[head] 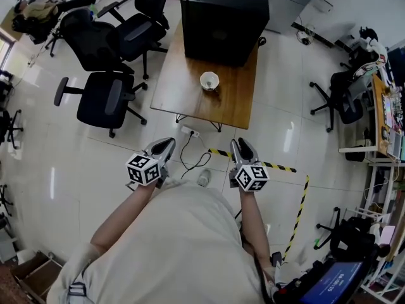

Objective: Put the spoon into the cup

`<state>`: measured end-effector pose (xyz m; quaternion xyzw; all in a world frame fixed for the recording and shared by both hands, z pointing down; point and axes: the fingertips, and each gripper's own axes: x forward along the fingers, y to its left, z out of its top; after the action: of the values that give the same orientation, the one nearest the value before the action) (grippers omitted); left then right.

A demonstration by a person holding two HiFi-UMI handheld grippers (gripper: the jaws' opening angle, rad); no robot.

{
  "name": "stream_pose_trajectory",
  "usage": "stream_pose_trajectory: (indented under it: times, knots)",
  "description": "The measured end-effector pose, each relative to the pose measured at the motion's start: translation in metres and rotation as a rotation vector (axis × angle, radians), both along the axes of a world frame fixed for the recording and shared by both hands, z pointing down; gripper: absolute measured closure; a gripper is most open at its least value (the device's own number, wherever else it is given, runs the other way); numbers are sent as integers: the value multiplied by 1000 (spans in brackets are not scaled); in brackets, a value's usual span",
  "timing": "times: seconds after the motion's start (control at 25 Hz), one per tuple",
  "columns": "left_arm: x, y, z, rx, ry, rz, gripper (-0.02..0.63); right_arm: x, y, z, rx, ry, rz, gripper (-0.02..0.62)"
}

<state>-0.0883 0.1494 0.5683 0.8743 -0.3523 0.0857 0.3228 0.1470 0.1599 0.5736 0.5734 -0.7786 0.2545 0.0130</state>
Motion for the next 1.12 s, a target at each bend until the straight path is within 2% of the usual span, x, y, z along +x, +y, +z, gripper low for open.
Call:
stream_pose_trajectory:
  times: [0.12, 0.28, 0.4, 0.72, 0.96, 1.12]
  knots:
    - [-21, -20, 1, -8, -19, 20, 606, -25, -10, -10, 38, -6, 10, 469]
    - [-38, -45, -14, 69, -62, 57, 604, -52, -17, -17, 72, -10, 24, 472]
    - [-43, -58, -20, 92, -59, 85, 603, -63, -23, -21, 78, 4, 26, 476]
    - [-47, -78, -19, 85, -35, 126, 603, -60, -30, -46, 134, 34, 46, 485]
    - [-56, -75, -34, 146, 23, 98, 601, -50, -17, -37, 115, 20, 84, 489]
    - [-62, -69, -33, 124, 68, 71, 601, -42, -5, -30, 90, 19, 101, 489]
